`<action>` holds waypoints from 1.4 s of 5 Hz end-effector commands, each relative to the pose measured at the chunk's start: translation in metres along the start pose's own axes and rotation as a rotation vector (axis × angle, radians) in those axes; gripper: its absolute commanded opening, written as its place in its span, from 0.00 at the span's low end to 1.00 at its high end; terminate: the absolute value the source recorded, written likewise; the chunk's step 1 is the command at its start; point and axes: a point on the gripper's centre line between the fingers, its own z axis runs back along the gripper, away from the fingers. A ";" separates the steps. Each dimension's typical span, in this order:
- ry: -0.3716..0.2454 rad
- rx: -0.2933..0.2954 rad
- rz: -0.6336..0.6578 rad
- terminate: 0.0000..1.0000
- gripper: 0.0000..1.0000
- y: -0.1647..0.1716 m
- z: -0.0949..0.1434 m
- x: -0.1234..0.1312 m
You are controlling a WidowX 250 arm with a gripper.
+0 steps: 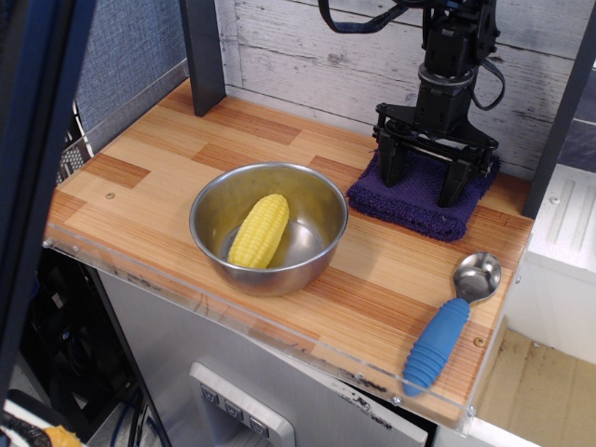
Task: Place the purple cloth to just above and slightly to the left of the silver bowl.
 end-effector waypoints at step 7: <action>0.168 0.037 0.136 0.00 1.00 0.119 -0.013 -0.080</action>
